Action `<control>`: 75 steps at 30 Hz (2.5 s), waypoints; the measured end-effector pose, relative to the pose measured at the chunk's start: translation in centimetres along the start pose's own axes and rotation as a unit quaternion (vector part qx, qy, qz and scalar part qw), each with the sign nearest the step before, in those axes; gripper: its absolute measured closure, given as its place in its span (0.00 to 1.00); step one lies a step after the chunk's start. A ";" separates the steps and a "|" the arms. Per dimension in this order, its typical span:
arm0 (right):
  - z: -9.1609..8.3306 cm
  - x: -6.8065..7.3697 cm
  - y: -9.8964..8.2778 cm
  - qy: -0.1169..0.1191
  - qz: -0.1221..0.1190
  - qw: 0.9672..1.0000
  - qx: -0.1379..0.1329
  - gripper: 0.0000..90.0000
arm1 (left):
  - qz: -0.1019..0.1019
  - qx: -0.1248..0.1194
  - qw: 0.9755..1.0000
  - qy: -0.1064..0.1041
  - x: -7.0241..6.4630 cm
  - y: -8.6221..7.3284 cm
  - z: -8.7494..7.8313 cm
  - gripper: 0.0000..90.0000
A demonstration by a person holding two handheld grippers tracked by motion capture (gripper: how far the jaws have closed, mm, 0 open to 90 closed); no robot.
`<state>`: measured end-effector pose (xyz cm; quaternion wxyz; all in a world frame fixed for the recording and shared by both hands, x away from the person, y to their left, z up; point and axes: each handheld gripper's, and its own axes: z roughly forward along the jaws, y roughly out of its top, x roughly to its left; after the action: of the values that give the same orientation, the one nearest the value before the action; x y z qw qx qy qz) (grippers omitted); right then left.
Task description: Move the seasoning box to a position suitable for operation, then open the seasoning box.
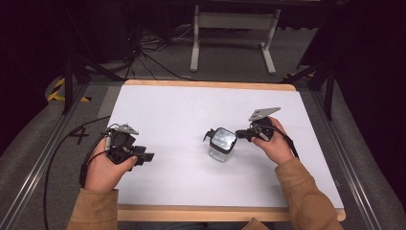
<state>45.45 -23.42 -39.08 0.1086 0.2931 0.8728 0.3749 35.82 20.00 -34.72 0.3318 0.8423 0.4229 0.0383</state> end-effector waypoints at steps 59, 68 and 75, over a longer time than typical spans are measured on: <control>-0.3 5.5 -2.8 0.058 -0.017 0.995 0.077 1.00 | 0.075 0.034 0.995 -0.054 -1.5 5.0 5.0 0.63; -4.3 4.5 -3.6 0.051 0.022 0.998 0.036 1.00 | 0.139 -0.021 0.987 -0.081 -2.9 7.1 5.1 0.65; -6.6 3.6 -4.5 0.032 0.046 0.998 0.017 1.00 | 0.080 -0.021 0.988 -0.130 -3.3 9.0 5.2 0.70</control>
<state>37.92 -27.70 -37.64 0.0587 0.3222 0.8676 0.3741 41.74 11.03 -32.71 0.3977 0.8640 0.3068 -0.0367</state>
